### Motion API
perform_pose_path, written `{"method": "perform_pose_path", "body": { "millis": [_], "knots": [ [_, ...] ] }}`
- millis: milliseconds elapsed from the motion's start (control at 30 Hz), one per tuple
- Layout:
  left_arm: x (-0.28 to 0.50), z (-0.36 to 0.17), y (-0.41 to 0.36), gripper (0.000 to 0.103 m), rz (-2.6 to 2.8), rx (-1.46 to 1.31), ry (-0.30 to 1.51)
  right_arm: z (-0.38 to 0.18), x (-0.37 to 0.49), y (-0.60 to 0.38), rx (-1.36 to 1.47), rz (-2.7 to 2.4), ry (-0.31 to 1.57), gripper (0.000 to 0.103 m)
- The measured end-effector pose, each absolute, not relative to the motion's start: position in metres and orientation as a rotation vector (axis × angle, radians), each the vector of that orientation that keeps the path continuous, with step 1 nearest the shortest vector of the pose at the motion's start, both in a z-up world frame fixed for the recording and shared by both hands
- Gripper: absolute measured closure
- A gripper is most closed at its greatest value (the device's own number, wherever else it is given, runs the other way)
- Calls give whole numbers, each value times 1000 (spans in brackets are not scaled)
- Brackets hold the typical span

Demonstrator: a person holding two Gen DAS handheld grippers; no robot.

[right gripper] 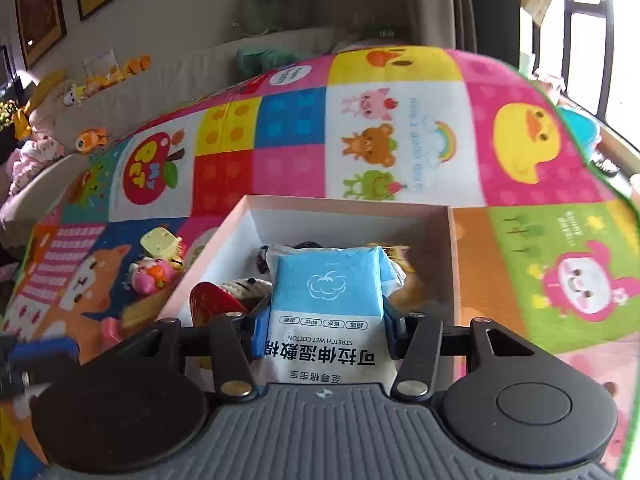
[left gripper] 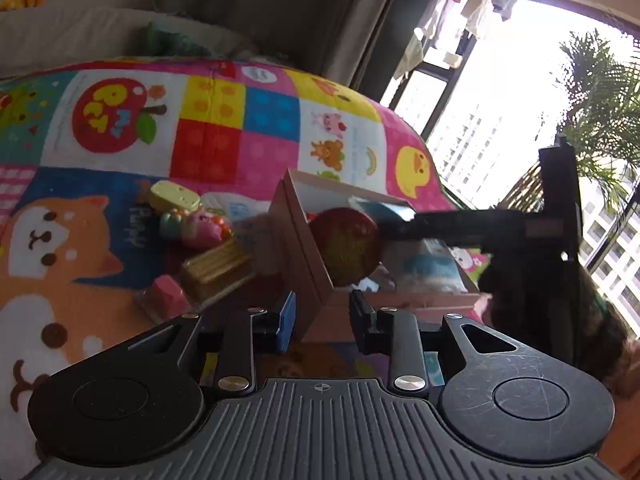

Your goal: Organize objects

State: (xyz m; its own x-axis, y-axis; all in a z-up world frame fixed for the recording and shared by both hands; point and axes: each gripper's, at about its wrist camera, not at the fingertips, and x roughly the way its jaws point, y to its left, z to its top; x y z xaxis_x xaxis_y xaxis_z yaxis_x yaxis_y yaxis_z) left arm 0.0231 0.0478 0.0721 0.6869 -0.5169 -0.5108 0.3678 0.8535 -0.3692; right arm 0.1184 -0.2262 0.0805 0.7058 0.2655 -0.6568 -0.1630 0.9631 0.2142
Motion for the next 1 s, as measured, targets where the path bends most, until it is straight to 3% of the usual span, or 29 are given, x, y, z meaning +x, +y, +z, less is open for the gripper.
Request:
{"method": "perform_pose_path", "body": {
  "millis": [167, 533, 833, 1000],
  "knots": [
    [2, 62, 58, 71, -476, -198, 637, 62, 140, -228, 186, 191, 803, 53],
    [-17, 38, 75, 71, -426, -229, 704, 56, 110, -217, -19, 186, 802, 49],
    [-20, 30, 99, 71, -309, -263, 738, 99, 20, -207, -112, 262, 610, 27],
    [-16, 32, 96, 71, -282, -281, 735, 86, -36, -161, -139, 568, 712, 20]
  ]
}}
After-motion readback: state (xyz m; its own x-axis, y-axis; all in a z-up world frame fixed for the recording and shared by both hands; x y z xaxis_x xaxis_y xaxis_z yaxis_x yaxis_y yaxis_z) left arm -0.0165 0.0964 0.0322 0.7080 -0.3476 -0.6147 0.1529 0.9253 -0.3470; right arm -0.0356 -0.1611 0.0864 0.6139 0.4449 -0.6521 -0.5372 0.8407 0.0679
